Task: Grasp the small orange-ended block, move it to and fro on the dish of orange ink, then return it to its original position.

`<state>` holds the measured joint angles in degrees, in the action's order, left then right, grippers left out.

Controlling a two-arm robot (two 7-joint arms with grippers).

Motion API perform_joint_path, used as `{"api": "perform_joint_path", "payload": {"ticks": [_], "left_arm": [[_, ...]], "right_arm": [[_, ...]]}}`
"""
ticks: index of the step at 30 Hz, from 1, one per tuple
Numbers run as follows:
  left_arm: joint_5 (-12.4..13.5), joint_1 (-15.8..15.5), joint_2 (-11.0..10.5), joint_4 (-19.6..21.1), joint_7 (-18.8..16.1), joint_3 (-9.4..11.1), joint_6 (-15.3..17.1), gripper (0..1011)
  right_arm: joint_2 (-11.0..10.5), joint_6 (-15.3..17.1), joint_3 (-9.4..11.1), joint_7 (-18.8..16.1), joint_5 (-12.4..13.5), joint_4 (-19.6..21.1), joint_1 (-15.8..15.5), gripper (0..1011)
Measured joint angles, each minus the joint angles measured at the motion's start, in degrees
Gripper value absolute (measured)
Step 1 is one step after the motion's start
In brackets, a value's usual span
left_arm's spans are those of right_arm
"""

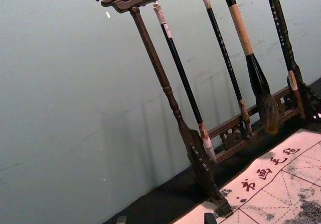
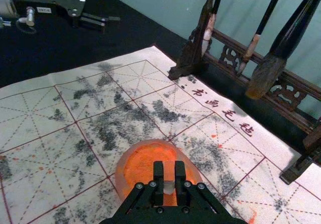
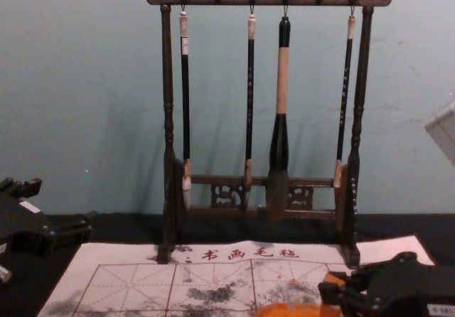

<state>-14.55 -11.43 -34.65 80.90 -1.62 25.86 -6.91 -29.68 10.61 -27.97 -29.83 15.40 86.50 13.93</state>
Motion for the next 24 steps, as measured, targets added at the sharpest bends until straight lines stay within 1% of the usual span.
{"api": "perform_joint_path", "payload": {"ticks": [5,11,17,24], "left_arm": [[0.0,0.0,0.0,0.0,0.0,0.0,0.0,1001],[0.0,0.0,0.0,0.0,0.0,0.0,0.0,1002],[0.0,0.0,0.0,0.0,0.0,0.0,0.0,1001],[0.0,0.0,0.0,0.0,0.0,0.0,0.0,1001]], "right_arm": [[-0.31,0.16,-0.03,-0.23,0.26,0.85,-0.52,79],[-0.22,0.22,-0.72,-0.8,0.46,1.27,-0.53,79],[0.1,0.19,-1.52,-1.29,0.45,1.24,0.04,79],[0.81,-0.01,-2.68,-1.89,0.27,0.3,1.3,79]]}}
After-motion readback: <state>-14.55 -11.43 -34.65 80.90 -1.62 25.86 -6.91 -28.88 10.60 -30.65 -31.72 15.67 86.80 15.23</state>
